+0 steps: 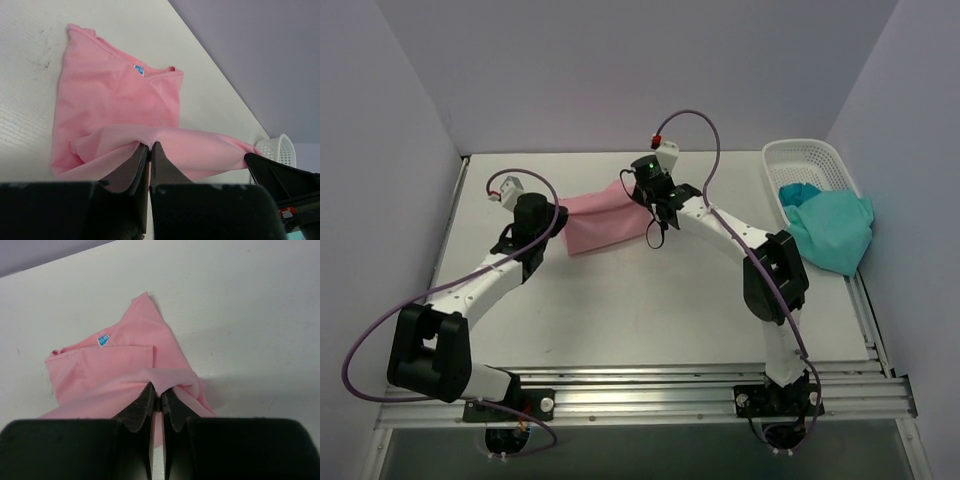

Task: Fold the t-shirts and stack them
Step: Fold the tshirt

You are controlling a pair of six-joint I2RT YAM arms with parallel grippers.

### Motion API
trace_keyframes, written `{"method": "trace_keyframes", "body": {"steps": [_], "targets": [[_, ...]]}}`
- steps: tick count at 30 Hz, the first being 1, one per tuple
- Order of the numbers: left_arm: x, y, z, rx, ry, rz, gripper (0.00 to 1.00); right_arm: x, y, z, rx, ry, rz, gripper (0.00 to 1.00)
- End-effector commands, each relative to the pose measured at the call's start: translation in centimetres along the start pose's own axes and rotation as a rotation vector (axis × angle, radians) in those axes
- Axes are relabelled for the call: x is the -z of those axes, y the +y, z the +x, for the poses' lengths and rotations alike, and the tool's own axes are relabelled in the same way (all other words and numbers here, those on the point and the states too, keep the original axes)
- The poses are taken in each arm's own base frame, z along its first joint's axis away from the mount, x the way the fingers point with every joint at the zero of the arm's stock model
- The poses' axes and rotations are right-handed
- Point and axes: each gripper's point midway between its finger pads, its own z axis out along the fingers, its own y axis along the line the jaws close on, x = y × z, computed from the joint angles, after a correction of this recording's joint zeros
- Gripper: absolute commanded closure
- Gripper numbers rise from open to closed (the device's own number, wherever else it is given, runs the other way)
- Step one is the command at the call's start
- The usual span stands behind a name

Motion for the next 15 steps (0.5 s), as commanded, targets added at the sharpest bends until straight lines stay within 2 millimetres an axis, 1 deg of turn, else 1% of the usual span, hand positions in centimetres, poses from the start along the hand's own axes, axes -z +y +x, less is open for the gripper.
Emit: {"method": "trace_keyframes", "body": {"steps": [1, 2, 3, 4, 5, 6, 7, 8, 9, 10, 11, 12, 13, 14, 15], "targets": [[-0.4, -2.7, -2.8, 0.019, -0.071, 0.069, 0.97, -0.5, 1.1, -2.1, 0.006, -0.03, -0.034, 1.0], [-0.5, -2.6, -3.1, 0.019, -0.079, 0.063, 0.97, -1.1, 1.2, -1.8, 0.011, -0.023, -0.034, 1.0], [-0.7, -2.4, -3.2, 0.019, -0.081, 0.056, 0.97, -1.3, 2.0, -2.5, 0.006, -0.027, -0.061, 1.0], [-0.9, -2.4, -3.4, 0.021, -0.089, 0.054, 0.97, -1.6, 2.6, -2.7, 0.009, -0.026, -0.08, 1.0], [-1.2, -2.2, -3.7, 0.023, -0.102, 0.048, 0.97, -3.1, 2.4, -1.7, 0.016, -0.004, -0.078, 1.0], [-2.1, -1.4, -4.0, 0.023, -0.111, 0.026, 0.96, -3.4, 4.2, -3.3, -0.001, -0.034, -0.138, 1.0], [-2.7, -1.1, -4.5, 0.025, -0.119, 0.018, 0.95, -4.2, 4.9, -4.0, -0.009, -0.053, -0.163, 1.0], [-3.6, -1.7, -5.7, 0.035, -0.136, 0.028, 0.95, -7.2, 4.2, -2.3, -0.003, -0.024, -0.151, 1.0], [-6.1, 0.6, -6.1, 0.035, -0.129, -0.031, 0.95, -7.6, 6.9, -5.4, -0.036, -0.08, -0.255, 1.0], [-7.7, 1.0, -7.1, 0.041, -0.147, -0.039, 0.95, -8.9, 7.7, -6.2, -0.056, -0.103, -0.304, 1.0], [-9.3, -0.4, -9.4, 0.052, -0.183, -0.013, 0.95, -13.5, 6.2, -3.7, -0.068, -0.081, -0.31, 1.0], [-12.8, 3.3, -9.5, 0.052, -0.172, -0.088, 0.95, -14.7, 7.8, -5.7, -0.117, -0.169, -0.428, 0.98], [-14.3, 4.1, -10.3, 0.057, -0.193, -0.115, 0.81, -13.9, 10.1, -9.5, -0.167, -0.259, -0.57, 0.83], [-16.0, 4.9, -10.8, 0.065, -0.204, -0.124, 0.58, -17.7, 8.7, -6.2, -0.235, -0.232, -0.585, 0.4], [-19.0, 5.2, -11.7, 0.058, -0.21, -0.122, 0.49, -18.3, 7.6, -7.9, -0.274, -0.29, -0.619, 0.23]]}}
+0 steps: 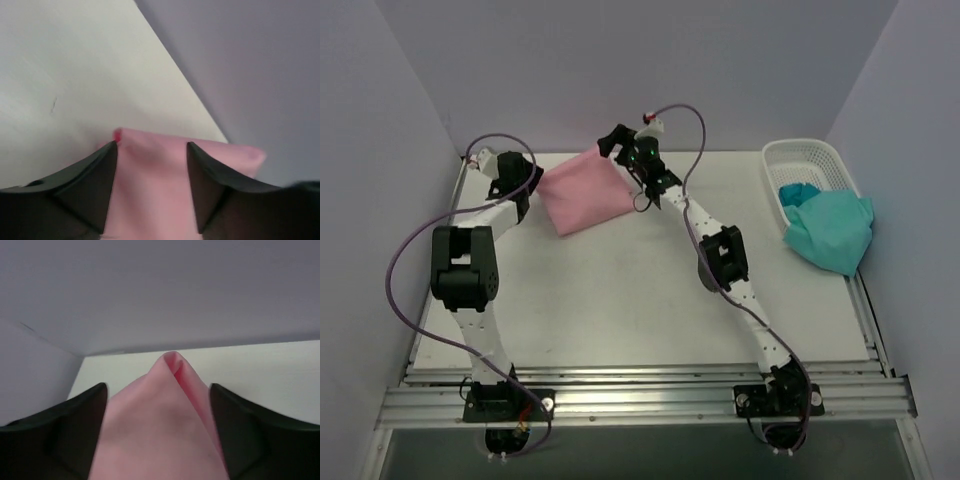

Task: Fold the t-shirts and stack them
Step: Fold the tshirt

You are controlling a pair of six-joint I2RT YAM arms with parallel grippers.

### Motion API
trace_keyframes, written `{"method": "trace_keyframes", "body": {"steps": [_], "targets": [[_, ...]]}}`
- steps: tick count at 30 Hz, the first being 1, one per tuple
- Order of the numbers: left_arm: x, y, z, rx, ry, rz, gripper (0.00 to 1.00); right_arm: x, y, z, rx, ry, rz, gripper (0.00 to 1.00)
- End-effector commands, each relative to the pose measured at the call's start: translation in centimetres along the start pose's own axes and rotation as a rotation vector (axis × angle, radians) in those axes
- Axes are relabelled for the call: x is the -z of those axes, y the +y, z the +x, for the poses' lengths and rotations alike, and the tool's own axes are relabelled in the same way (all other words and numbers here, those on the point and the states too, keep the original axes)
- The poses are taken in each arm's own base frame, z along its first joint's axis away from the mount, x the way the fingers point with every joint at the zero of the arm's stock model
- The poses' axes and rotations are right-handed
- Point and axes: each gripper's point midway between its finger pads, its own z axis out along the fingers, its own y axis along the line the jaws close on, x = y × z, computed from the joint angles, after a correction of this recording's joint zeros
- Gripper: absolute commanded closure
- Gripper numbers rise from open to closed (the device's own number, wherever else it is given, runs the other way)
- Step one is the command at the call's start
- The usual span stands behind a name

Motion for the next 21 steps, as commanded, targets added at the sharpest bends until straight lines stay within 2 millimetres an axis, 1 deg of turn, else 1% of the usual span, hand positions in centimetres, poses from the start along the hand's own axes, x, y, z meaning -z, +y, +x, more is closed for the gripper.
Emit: {"method": "trace_keyframes", "body": {"steps": [1, 2, 3, 4, 5, 6, 7, 8, 9, 10, 11, 12, 13, 14, 15, 16, 17, 18, 19, 20, 21], "targets": [[-6.7, 4.0, -3.0, 0.019, -0.031, -0.146, 0.27, -2.8, -3.1, -3.0, -0.13, -0.178, -0.236, 0.01], [-7.6, 5.3, -3.8, 0.048, -0.016, -0.205, 0.11, -2.6, -3.1, -3.9, -0.139, -0.194, -0.241, 0.0], [-8.4, 4.8, -4.8, 0.058, -0.016, -0.189, 0.06, -2.0, -3.1, -5.5, -0.131, -0.219, -0.255, 0.0], [-8.2, 5.0, -5.4, 0.066, -0.023, -0.187, 0.06, -1.3, -2.9, -6.2, -0.121, -0.229, -0.257, 0.0], [-7.7, 4.9, -6.0, 0.068, -0.041, -0.183, 0.06, 0.5, -3.6, -6.0, -0.117, -0.208, -0.207, 0.0], [-6.4, 3.2, -7.6, 0.07, -0.077, -0.14, 0.06, 2.2, -2.7, -7.9, -0.088, -0.286, -0.234, 0.0], [-5.9, 3.4, -7.5, 0.054, -0.091, -0.118, 0.06, 3.4, -2.7, -8.2, -0.083, -0.306, -0.22, 0.0], [-5.2, 2.9, -8.0, 0.052, -0.105, -0.111, 0.06, 5.4, -2.7, -8.5, -0.086, -0.31, -0.196, 0.0], [-3.9, 1.5, -9.2, 0.045, -0.124, -0.079, 0.06, 6.5, -2.0, -9.5, -0.088, -0.332, -0.222, 0.0], [-3.4, 1.2, -9.2, 0.038, -0.123, -0.063, 0.06, 7.2, -1.5, -9.8, -0.086, -0.329, -0.231, 0.0], [-2.8, 0.6, -9.5, 0.035, -0.116, -0.043, 0.06, 8.6, -0.8, -10.5, -0.084, -0.327, -0.233, 0.0], [-1.7, -0.4, -10.4, 0.029, -0.122, -0.018, 0.06, 9.3, -0.3, -10.8, -0.084, -0.328, -0.239, 0.0], [-1.2, -0.9, -10.3, 0.019, -0.114, -0.001, 0.06, 10.1, 0.5, -10.8, -0.078, -0.326, -0.251, 0.0], [-0.6, -1.6, -10.5, 0.009, -0.102, 0.028, 0.06, 11.4, 1.9, -12.0, -0.074, -0.347, -0.269, 0.0], [0.6, -2.5, -11.0, 0.001, -0.106, 0.05, 0.06, 12.0, 1.5, -11.0, -0.071, -0.334, -0.242, 0.0], [1.2, -2.4, -10.7, 0.0, -0.094, 0.047, 0.06, 13.0, 3.0, -11.4, -0.048, -0.34, -0.255, 0.0], [1.8, -2.5, -10.6, 0.002, -0.086, 0.049, 0.06, 13.4, 3.4, -10.9, -0.033, -0.331, -0.25, 0.0], [2.9, -3.3, -10.6, 0.015, -0.075, 0.068, 0.06, 13.5, 2.9, -9.6, -0.015, -0.288, -0.215, 0.0], [3.5, -3.1, -10.0, 0.022, -0.052, 0.058, 0.06, 14.1, 3.1, -9.8, 0.013, -0.292, -0.182, 0.0], [4.5, -2.6, -9.3, 0.037, -0.032, 0.05, 0.06, 14.4, 3.3, -9.2, 0.021, -0.282, -0.153, 0.0], [5.2, -3.0, -8.2, 0.068, -0.013, 0.062, 0.06, 14.6, 3.0, -8.3, 0.037, -0.255, -0.124, 0.0]]}}
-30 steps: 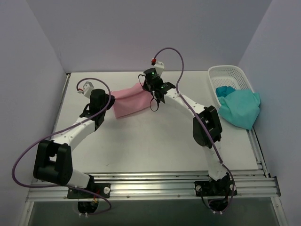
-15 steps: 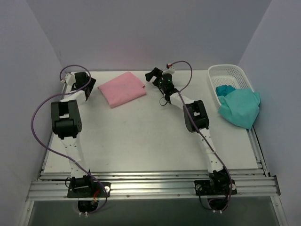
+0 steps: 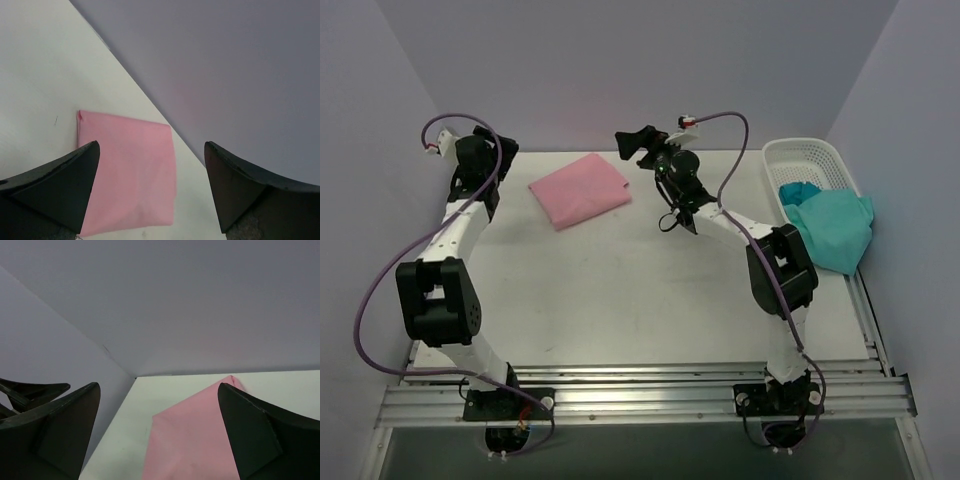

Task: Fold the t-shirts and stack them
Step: Fold the tshirt, then neatly place the folded tshirt to the corner

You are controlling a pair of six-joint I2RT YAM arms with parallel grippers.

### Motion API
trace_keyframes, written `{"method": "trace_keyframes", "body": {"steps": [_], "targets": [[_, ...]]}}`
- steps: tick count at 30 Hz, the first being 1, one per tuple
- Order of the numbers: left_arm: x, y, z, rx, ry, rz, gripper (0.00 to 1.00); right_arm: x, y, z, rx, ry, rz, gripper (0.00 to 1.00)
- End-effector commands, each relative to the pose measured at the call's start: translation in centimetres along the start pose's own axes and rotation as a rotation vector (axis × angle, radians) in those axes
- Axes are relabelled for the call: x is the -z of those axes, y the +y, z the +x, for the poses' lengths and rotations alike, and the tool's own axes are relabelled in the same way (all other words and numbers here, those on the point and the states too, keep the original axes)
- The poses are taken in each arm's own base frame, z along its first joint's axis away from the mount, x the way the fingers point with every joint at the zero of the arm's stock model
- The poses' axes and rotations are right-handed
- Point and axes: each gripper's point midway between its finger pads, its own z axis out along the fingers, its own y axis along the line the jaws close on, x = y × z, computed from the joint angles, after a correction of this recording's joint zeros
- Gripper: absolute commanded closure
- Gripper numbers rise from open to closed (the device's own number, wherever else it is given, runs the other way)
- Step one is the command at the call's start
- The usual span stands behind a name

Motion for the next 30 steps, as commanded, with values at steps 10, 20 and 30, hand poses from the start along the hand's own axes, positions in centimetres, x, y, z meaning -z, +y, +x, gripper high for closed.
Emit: {"method": "trace_keyframes", "body": {"steps": [10, 20, 30], "targets": [[7.3, -1.4, 17.1, 0.205, 0.194, -0.107, 0.06, 15.5, -8.9, -0.9, 0.211, 0.053, 0.855, 0.0], [3.4, 0.3, 23.7, 0.276, 0.226, -0.243, 0.06, 22.0, -9.0, -6.9, 0.235, -0.041, 0.917, 0.0], [0.5, 3.6, 26.3, 0.311, 0.213, -0.367, 0.06, 23.3, -8.9, -6.7, 0.218, -0.025, 0.896, 0.0]]}}
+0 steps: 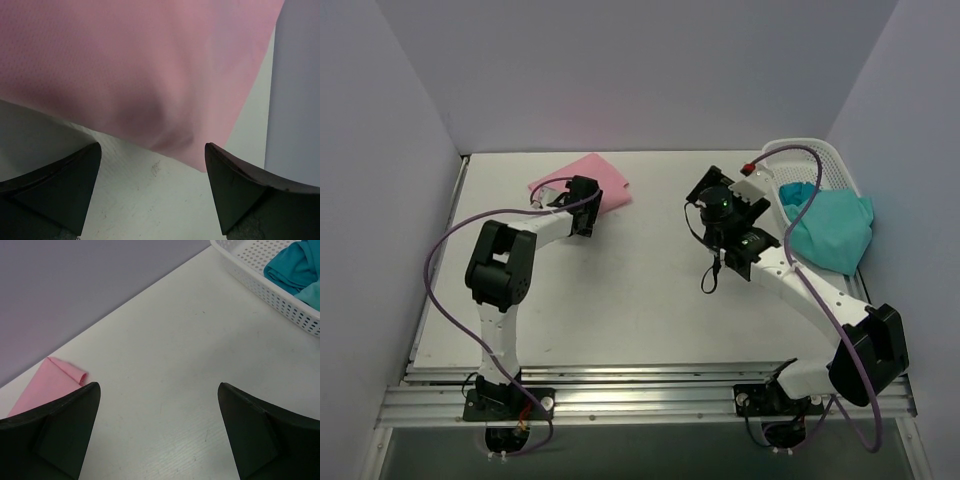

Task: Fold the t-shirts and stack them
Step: Neatly place the folded tshirt to the corner

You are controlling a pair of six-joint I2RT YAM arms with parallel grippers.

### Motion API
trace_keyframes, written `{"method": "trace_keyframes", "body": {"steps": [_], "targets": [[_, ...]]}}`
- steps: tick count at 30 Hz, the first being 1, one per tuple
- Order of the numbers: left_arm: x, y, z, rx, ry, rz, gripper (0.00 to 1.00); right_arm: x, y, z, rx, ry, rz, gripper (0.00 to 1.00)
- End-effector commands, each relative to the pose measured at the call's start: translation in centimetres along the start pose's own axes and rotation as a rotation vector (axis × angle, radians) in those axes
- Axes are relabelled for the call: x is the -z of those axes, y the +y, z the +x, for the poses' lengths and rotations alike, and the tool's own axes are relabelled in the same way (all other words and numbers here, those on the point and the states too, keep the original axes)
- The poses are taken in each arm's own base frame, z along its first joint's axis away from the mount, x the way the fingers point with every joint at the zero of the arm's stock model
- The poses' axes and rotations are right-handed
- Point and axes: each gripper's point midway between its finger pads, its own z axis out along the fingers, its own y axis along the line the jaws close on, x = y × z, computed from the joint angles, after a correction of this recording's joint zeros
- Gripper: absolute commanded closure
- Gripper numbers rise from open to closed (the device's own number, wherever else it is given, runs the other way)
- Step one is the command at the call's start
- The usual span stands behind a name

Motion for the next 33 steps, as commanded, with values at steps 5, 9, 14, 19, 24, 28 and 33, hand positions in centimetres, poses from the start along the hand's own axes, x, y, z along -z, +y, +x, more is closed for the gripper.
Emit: {"method": "trace_keyframes", "body": {"steps": [5, 9, 14, 19, 24, 28, 33], "targets": [[-2.4, -0.4, -1.3, 0.07, -0.059, -0.044, 0.06, -0.1, -1.3, 0.6, 0.02, -0.002, 0.036, 0.0], [-3.6, -0.4, -1.8, 0.059, -0.065, -0.048, 0.06, 0.1, -1.3, 0.3, 0.007, -0.014, 0.027, 0.0], [-5.4, -0.9, -2.8, 0.058, -0.054, -0.048, 0.06, -0.1, -1.3, 0.5, 0.005, -0.018, 0.022, 0.0], [-7.8, -0.5, -3.7, 0.067, -0.006, -0.036, 0.16, -0.1, -1.2, 0.5, 0.008, -0.02, 0.018, 0.0], [-10.0, -0.8, -4.5, 0.009, 0.077, -0.003, 0.7, 0.1, -1.2, 0.2, -0.007, -0.028, 0.007, 0.0], [-10.6, -0.3, -5.7, -0.036, 0.104, -0.002, 0.94, 0.4, -1.1, -0.1, -0.026, -0.029, -0.008, 0.0], [-9.0, -3.4, -5.1, -0.27, 0.248, 0.108, 0.98, 1.0, -0.9, -0.5, -0.085, -0.036, -0.042, 0.0]]}}
